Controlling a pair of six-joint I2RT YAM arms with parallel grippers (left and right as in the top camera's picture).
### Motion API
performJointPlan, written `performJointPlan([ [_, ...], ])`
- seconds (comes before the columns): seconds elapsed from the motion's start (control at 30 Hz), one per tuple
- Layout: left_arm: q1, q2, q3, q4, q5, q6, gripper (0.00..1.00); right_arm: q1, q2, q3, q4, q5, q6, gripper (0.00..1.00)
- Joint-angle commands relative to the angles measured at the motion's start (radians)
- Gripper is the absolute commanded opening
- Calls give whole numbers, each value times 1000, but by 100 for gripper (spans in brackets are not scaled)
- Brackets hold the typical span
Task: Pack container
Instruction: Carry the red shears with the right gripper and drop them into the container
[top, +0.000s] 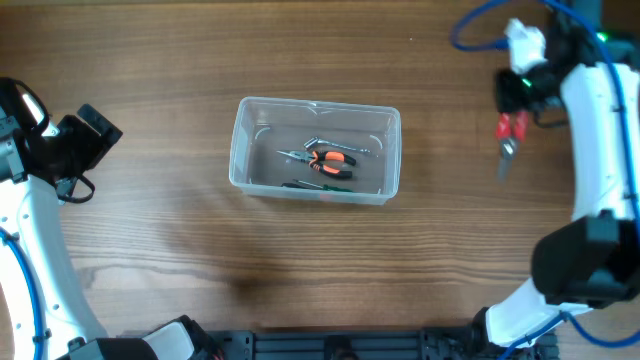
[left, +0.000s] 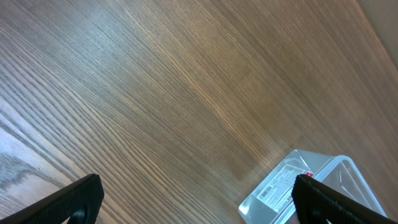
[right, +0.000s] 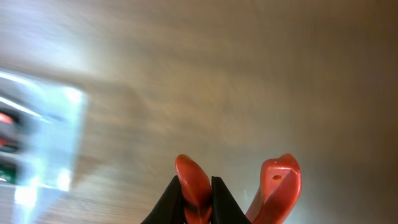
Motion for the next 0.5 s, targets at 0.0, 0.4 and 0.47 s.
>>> performJointPlan([
  [0.0, -5, -4, 6, 3, 15, -8, 100, 232, -40, 121, 3, 47, -73, 4],
  [0.4, -5, -4, 6, 2, 15, -8, 100, 625, 265, 122, 128, -81, -425, 4],
  [0.47, -5, -4, 6, 2, 15, -8, 100, 625, 341, 122, 122, -114, -420, 4],
])
